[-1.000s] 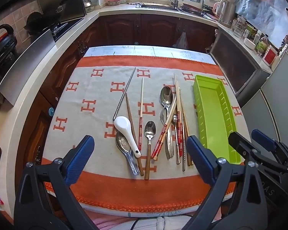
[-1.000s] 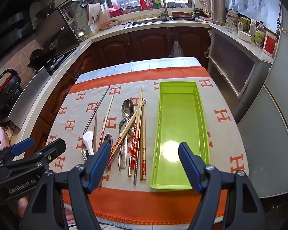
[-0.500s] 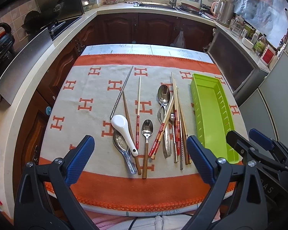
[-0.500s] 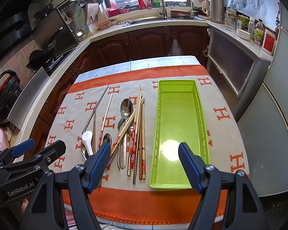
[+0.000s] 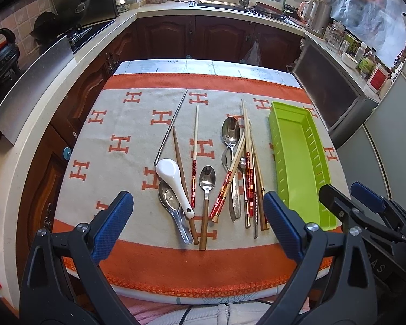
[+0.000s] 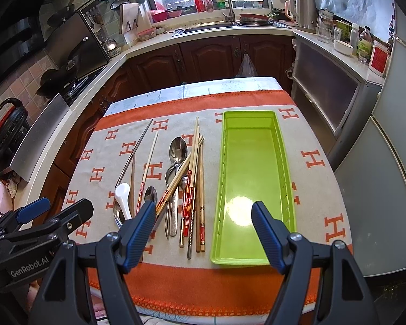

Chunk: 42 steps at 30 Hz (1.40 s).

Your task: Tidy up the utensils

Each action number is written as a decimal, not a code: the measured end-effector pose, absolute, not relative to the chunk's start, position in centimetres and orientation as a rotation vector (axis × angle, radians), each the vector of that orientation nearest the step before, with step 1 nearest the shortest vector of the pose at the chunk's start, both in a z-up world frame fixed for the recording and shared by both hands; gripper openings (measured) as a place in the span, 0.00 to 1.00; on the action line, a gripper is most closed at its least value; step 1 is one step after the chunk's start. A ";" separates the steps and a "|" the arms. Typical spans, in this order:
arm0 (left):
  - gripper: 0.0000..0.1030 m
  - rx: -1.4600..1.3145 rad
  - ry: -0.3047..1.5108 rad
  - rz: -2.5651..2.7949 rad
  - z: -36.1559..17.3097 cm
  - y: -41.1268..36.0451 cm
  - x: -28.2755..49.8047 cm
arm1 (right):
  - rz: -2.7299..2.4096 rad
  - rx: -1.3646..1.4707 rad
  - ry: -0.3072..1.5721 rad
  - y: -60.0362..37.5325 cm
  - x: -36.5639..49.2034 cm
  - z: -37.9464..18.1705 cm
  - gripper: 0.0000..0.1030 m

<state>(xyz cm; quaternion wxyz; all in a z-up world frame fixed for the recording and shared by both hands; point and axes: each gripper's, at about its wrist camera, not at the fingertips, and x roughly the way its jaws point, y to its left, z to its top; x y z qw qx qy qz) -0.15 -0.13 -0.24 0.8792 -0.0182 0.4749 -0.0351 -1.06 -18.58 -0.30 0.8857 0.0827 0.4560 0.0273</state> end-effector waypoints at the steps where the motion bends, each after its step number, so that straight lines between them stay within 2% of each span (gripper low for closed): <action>1: 0.93 -0.038 0.990 -0.073 -0.2 -0.1 -0.1 | 0.057 0.172 0.949 -18.6 -1.1 -0.3 0.71; 42: 0.93 -0.040 0.996 -0.068 -0.8 0.2 -0.3 | 0.059 0.166 0.960 -18.0 -1.2 -0.5 0.71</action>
